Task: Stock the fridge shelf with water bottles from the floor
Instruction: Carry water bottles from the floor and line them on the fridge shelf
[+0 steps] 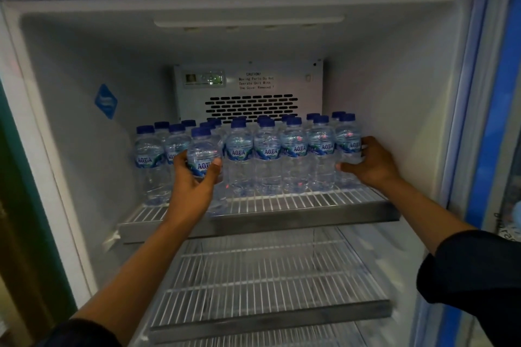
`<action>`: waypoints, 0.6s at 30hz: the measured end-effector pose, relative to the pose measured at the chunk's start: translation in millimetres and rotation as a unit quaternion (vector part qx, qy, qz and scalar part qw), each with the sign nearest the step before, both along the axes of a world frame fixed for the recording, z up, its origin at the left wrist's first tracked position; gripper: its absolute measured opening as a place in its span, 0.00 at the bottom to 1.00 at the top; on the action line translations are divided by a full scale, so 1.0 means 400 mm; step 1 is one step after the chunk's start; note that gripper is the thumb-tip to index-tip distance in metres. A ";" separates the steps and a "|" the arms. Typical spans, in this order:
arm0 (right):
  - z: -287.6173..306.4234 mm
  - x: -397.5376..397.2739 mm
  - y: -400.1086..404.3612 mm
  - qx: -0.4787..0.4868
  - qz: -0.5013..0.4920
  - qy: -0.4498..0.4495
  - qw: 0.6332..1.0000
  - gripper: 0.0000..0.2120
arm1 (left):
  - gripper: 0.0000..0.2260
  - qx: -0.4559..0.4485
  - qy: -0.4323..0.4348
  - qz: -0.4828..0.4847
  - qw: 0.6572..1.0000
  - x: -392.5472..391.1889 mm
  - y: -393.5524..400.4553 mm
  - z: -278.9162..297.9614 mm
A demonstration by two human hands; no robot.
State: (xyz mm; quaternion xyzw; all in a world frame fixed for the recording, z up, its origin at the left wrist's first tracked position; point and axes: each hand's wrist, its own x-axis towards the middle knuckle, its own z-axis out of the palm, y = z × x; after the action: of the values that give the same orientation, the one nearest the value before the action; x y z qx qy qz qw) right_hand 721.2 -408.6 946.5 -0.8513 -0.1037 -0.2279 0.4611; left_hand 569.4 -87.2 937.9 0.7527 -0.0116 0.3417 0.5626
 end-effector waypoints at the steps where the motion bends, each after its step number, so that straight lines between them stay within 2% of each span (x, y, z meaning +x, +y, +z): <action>1: -0.001 0.000 -0.001 -0.004 0.002 0.004 1.000 0.37 | 0.35 0.002 -0.003 0.000 1.000 0.001 0.000 -0.001; 8: -0.007 -0.037 0.008 -0.004 -0.002 -0.015 1.000 0.37 | 0.33 0.007 -0.009 0.001 1.000 -0.001 0.009 -0.008; 12: -0.012 -0.097 0.034 -0.017 0.014 -0.121 0.992 0.35 | 0.30 -0.002 0.010 -0.010 1.000 -0.007 0.008 0.003; 15: -0.023 -0.151 0.082 -0.067 0.019 -0.150 0.986 0.37 | 0.32 0.018 0.059 -0.017 0.998 -0.018 0.027 0.034; 18: -0.047 -0.221 0.163 -0.166 0.048 -0.156 0.972 0.37 | 0.34 0.109 0.087 -0.001 0.990 -0.033 0.062 0.094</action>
State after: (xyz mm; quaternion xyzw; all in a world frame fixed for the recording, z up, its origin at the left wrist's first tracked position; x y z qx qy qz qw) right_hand 632.7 -343.5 927.7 -0.8637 -0.2515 -0.3155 0.3019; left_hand 556.2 -62.4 975.6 0.8365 -0.0004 0.2711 0.4761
